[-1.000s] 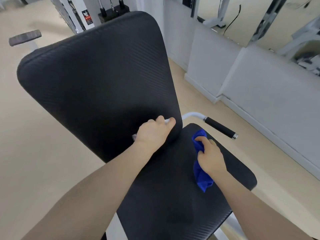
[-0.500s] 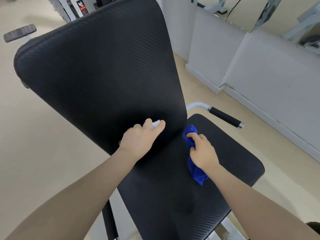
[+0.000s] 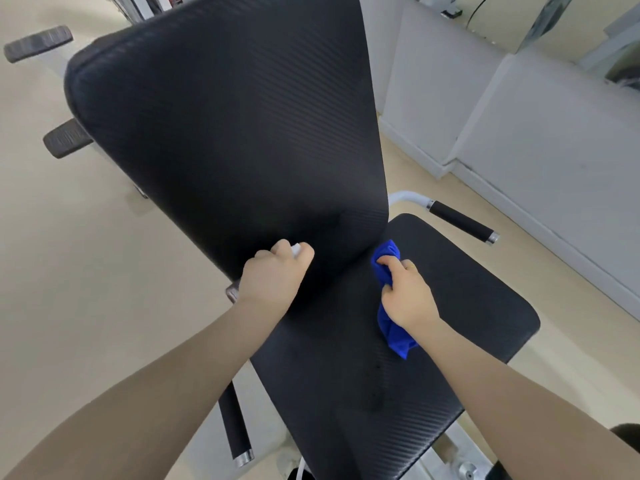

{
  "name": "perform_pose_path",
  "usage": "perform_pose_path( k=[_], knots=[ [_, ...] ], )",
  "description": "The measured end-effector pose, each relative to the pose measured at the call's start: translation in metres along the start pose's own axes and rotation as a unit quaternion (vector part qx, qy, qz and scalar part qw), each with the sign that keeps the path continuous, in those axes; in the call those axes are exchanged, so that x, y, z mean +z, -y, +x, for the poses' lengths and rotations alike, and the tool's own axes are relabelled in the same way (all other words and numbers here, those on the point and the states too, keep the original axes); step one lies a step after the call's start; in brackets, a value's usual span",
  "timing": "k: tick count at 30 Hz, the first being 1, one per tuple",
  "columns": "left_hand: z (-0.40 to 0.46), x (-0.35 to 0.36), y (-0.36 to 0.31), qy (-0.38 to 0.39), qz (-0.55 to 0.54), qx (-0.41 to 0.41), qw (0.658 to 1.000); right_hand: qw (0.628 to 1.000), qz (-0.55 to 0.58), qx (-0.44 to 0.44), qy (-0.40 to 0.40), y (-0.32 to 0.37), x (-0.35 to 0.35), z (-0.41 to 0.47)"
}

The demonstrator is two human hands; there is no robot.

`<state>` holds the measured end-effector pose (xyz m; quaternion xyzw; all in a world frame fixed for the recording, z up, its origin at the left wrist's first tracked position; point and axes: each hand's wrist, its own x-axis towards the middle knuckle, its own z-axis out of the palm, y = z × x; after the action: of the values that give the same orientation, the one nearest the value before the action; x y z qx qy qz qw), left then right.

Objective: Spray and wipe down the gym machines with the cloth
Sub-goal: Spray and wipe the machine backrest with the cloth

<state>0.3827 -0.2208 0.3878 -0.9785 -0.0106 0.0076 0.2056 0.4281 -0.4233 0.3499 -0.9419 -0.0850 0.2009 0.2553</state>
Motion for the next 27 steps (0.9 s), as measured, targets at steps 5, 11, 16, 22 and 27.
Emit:
perform_pose_path(
  k=[5, 11, 16, 22, 27],
  knots=[
    [0.012, 0.003, -0.011, 0.063, 0.011, 0.056, 0.996, 1.0, 0.006, -0.015, -0.01, 0.015, 0.019, 0.005],
    [-0.012, -0.001, 0.01, -0.092, 0.001, 0.009, 0.996, 0.98, 0.173, 0.061, -0.081, 0.017, 0.018, 0.024],
    [-0.018, -0.007, 0.029, -0.114, -0.124, -0.023, 0.986, 0.951, 0.258, 0.047, -0.163, 0.042, 0.011, 0.079],
    [-0.023, 0.011, 0.03, -0.122, -0.09, 0.02, 0.988, 0.955, 0.225, -0.045, -0.19, 0.077, 0.068, 0.043],
    [-0.022, 0.01, 0.027, -0.135, -0.102, 0.051, 0.984, 0.956, 0.17, -0.164, -0.173, 0.076, 0.076, 0.031]
  ],
)
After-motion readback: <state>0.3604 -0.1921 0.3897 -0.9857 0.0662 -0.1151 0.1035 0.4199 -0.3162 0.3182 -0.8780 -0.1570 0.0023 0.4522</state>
